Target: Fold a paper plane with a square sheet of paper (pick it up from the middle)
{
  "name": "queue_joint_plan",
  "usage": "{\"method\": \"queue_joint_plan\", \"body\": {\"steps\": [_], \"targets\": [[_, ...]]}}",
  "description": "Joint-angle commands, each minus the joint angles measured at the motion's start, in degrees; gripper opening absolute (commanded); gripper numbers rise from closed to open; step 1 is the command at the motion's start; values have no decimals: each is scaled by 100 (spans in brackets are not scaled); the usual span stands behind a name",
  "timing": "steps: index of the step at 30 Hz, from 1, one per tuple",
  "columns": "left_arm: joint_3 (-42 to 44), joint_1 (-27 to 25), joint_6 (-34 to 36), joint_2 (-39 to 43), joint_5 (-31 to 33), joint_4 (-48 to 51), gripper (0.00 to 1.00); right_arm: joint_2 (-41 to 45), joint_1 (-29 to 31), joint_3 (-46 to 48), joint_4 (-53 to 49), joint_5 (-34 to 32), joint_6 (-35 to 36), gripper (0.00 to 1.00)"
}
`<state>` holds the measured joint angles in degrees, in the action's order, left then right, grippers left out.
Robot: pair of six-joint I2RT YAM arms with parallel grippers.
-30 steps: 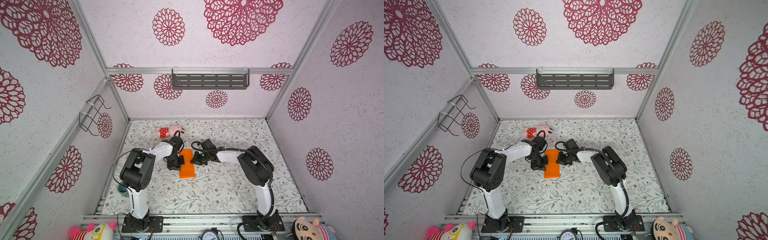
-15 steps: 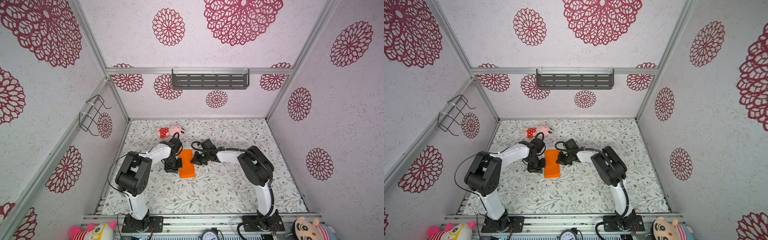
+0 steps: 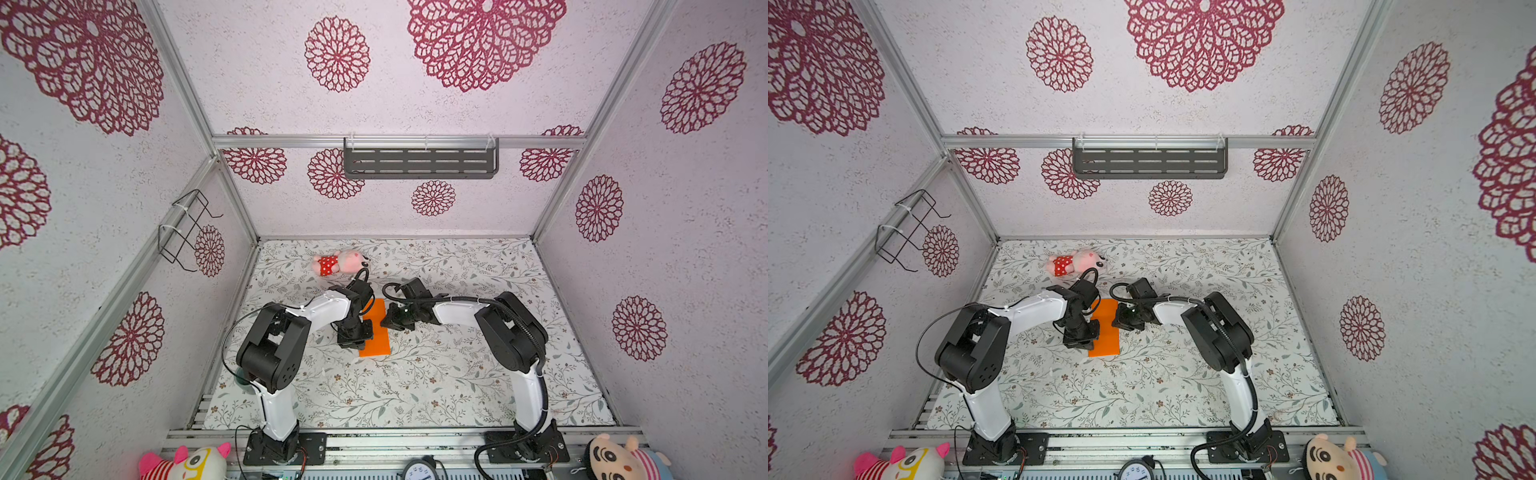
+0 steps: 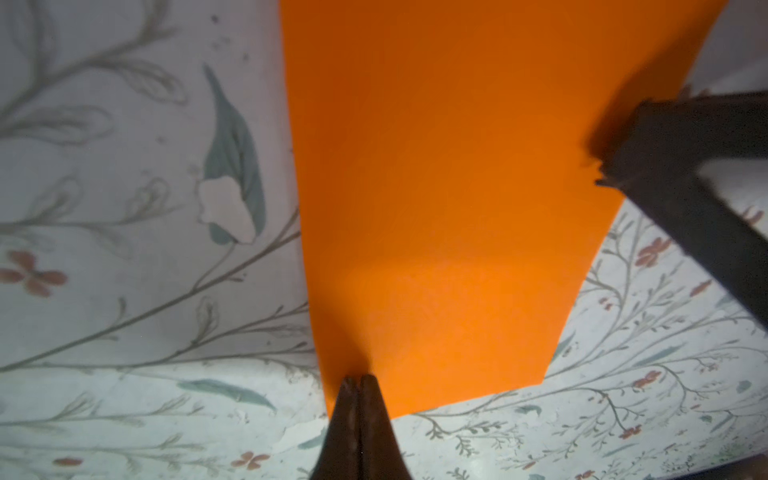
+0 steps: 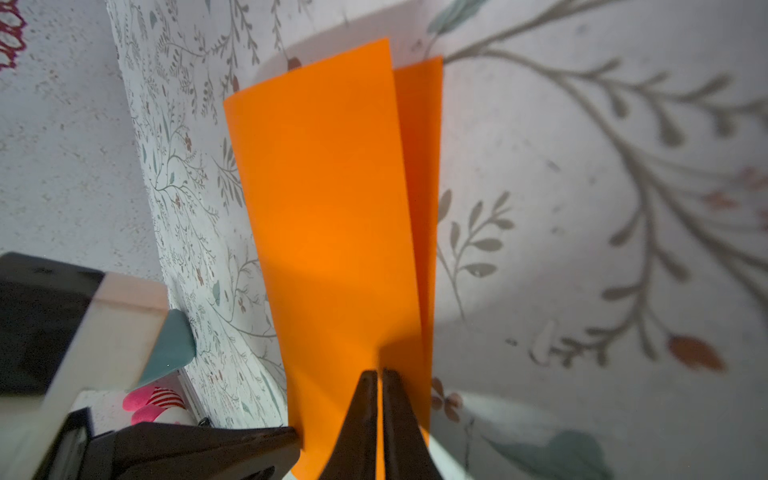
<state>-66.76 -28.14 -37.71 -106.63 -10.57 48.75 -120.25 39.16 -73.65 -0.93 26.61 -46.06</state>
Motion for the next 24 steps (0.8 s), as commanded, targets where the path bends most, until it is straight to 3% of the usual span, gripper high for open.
{"method": "queue_joint_plan", "body": {"steps": [1,14,24], "targets": [[165,-12,-22,-99,289,70,4,-434,4,359,-1181,-918,133,11],[682,-3,-73,402,169,84,7,-402,-4,347,-1225,-984,179,11],[854,251,-701,823,-95,-587,36,-50,-22,194,-726,-677,325,13]]}}
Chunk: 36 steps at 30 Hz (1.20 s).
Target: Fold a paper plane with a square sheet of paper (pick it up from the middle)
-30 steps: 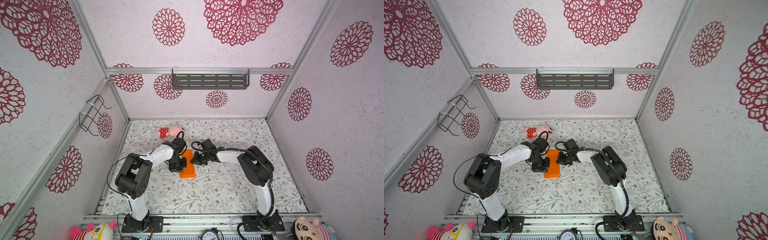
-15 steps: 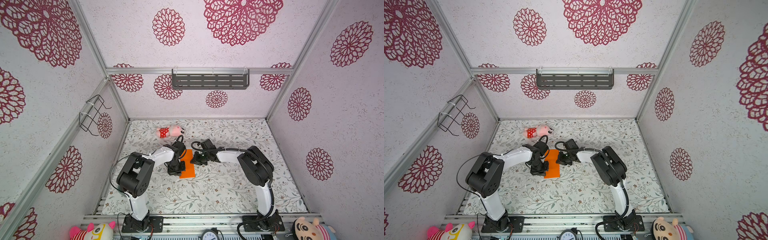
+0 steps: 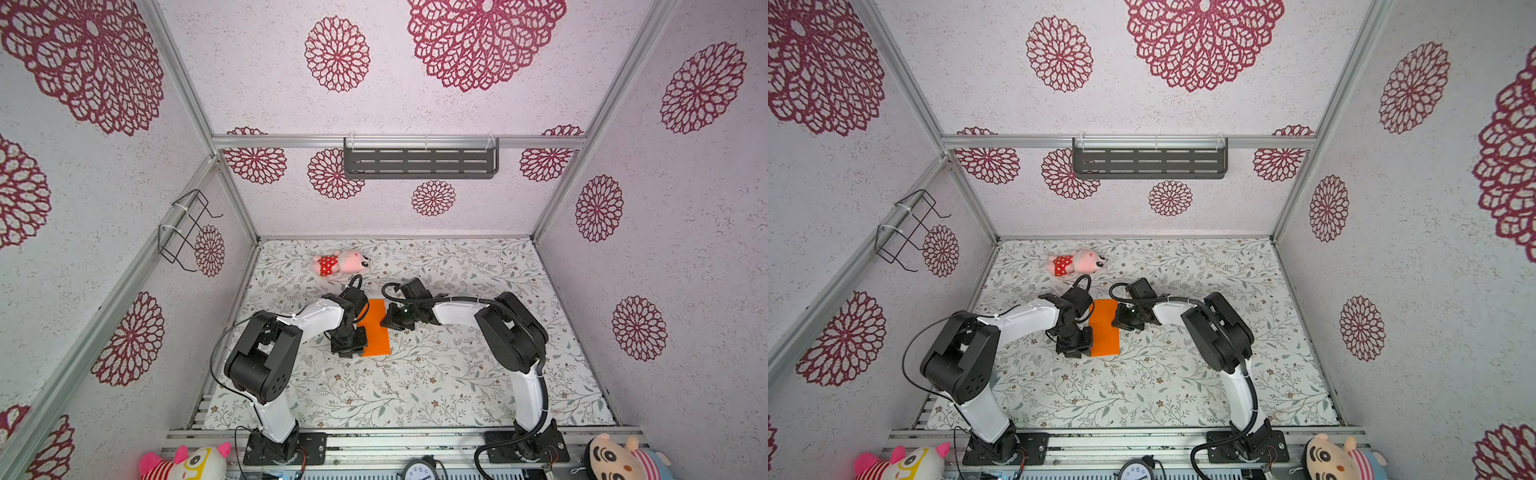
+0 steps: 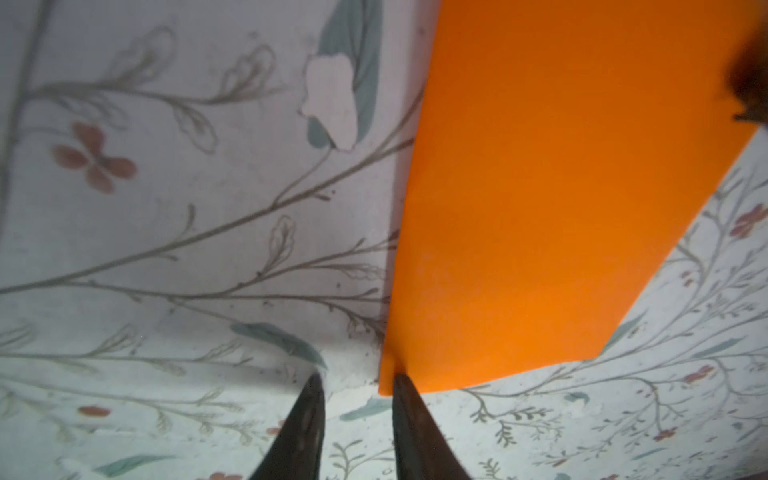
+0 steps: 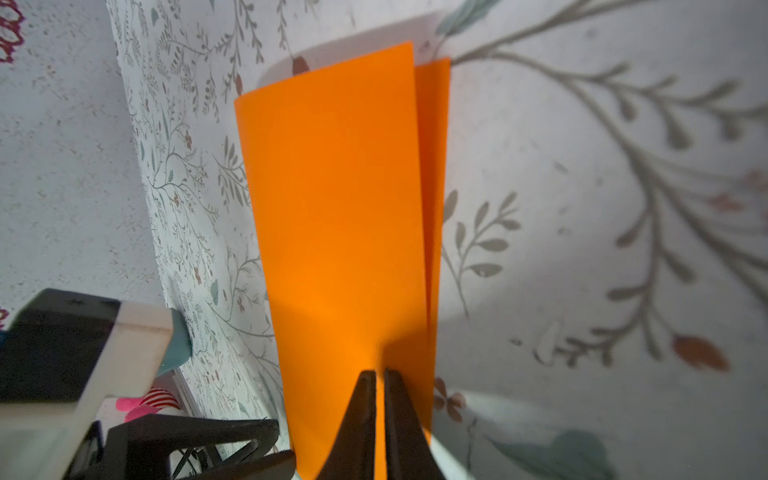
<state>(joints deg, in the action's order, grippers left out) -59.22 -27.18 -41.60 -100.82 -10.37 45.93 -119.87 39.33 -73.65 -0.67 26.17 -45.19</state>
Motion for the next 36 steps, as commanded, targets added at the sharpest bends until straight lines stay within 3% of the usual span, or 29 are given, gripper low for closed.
{"method": "queue_joint_plan", "body": {"steps": [1,6,14,28,36], "targets": [[155,212,-365,304,-218,-438,37,-44,-48,205,-669,-578,250,13],[428,398,-684,396,-921,-1252,43,240,-110,234,-196,-247,300,17],[340,290,-750,-56,-1418,-1606,42,800,-257,315,295,-96,198,29],[-946,-409,-768,-1039,-2057,-1982,44,2126,-770,1575,78,-1406,1,29],[-91,282,-645,-157,-2127,-1945,56,2204,-625,1498,141,-1448,232,29]]}}
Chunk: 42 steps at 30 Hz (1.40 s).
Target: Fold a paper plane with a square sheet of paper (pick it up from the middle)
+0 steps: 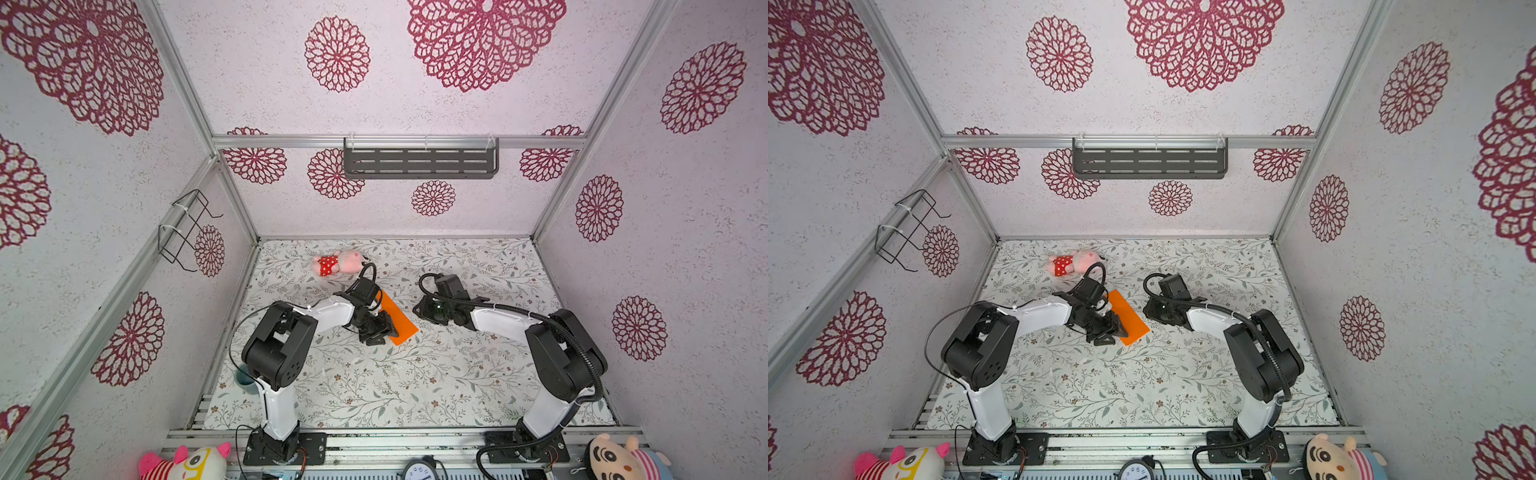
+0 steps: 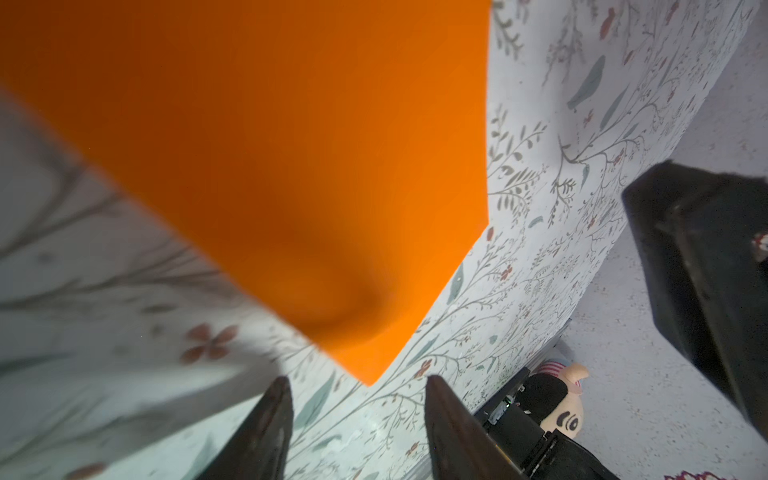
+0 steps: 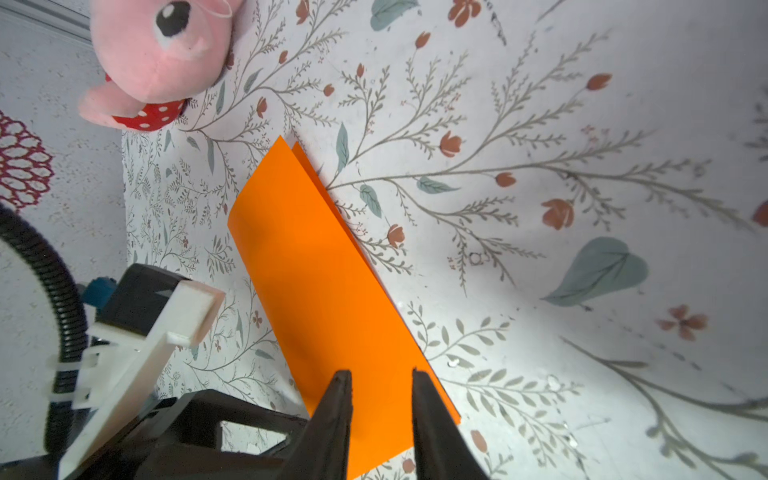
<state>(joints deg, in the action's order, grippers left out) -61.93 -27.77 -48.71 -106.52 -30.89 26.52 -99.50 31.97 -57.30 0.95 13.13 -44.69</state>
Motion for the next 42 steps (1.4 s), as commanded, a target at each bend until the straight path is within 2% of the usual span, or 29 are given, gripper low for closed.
{"method": "queue_joint_plan", "body": {"steps": [1,3,7,11,19,34,42], "targets": [[235,489,86,502,-151,-75,55,96,194,-246,-64,-155,258,28],[218,724,134,550,-283,-224,51,-103,372,-533,-258,-283,439,27],[-254,1069,214,206,-453,-538,35,-670,799,-1170,-589,-531,832,20],[-839,1176,393,-291,-226,-487,20,-1176,1147,-1749,-842,-741,1221,13],[-1314,1287,545,-1110,-365,-508,5,-1810,1450,-2468,-1201,-858,1634,6],[-1340,1300,629,-1428,70,-178,2,-2055,1518,-2516,-1493,-766,1847,4],[-1155,1308,673,-1502,356,-29,1,-1770,1596,-2201,-1468,-866,2235,7]]}}
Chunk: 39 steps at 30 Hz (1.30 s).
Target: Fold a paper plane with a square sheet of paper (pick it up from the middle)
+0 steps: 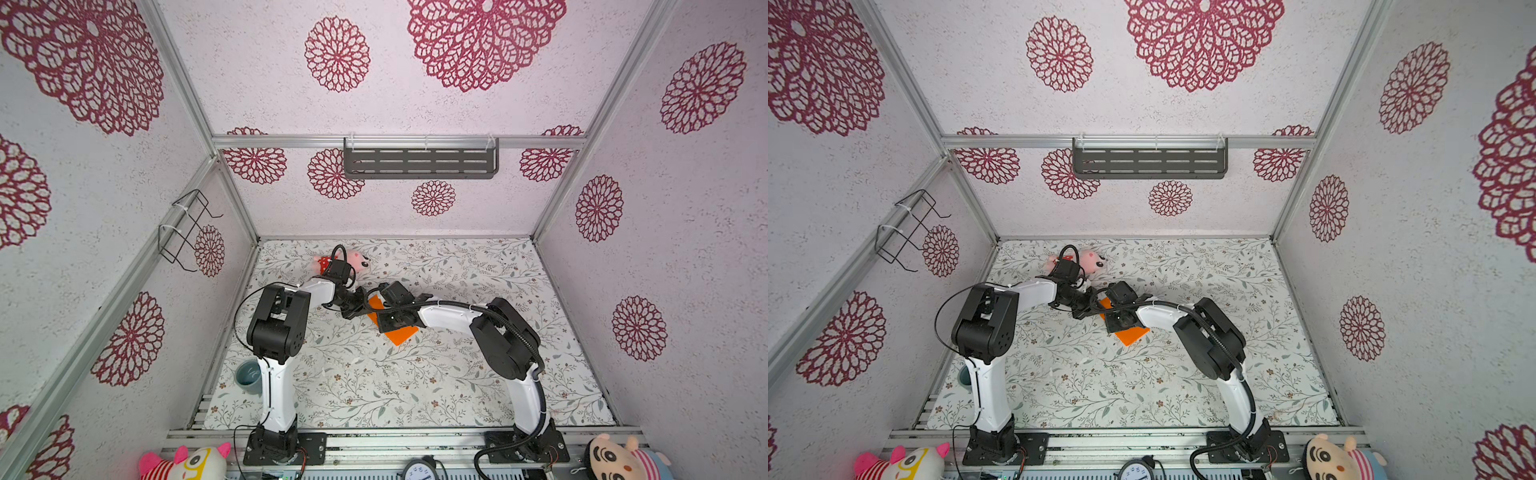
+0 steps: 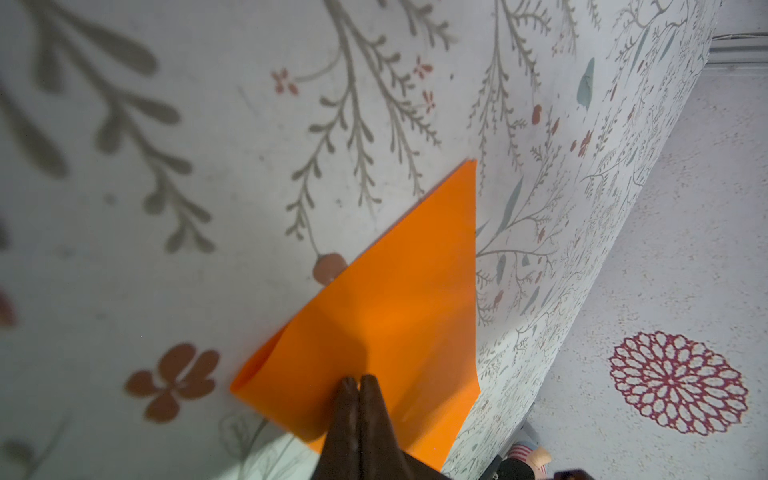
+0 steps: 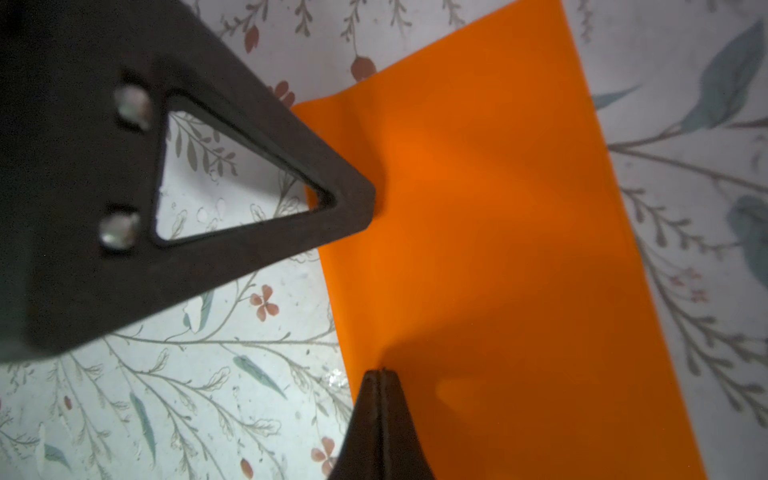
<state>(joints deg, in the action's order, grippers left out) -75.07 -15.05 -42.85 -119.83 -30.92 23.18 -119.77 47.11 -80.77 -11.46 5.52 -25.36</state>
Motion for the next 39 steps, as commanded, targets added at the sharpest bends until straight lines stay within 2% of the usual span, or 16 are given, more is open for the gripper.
{"method": "queue_joint_plan", "body": {"steps": [1,7,16,31,39], "targets": [[168,33,93,-182,363,334,1,303,95,182,-217,-119,382,7],[178,37,160,-225,455,451,1,459,189,305,-310,-215,735,7],[169,37,180,-269,468,504,1,674,316,548,-537,-326,853,6],[-17,28,250,-295,386,573,1,1194,342,1411,-729,-264,459,6],[-169,-41,348,-151,77,501,4,1644,291,1158,-453,-347,292,6]]}}
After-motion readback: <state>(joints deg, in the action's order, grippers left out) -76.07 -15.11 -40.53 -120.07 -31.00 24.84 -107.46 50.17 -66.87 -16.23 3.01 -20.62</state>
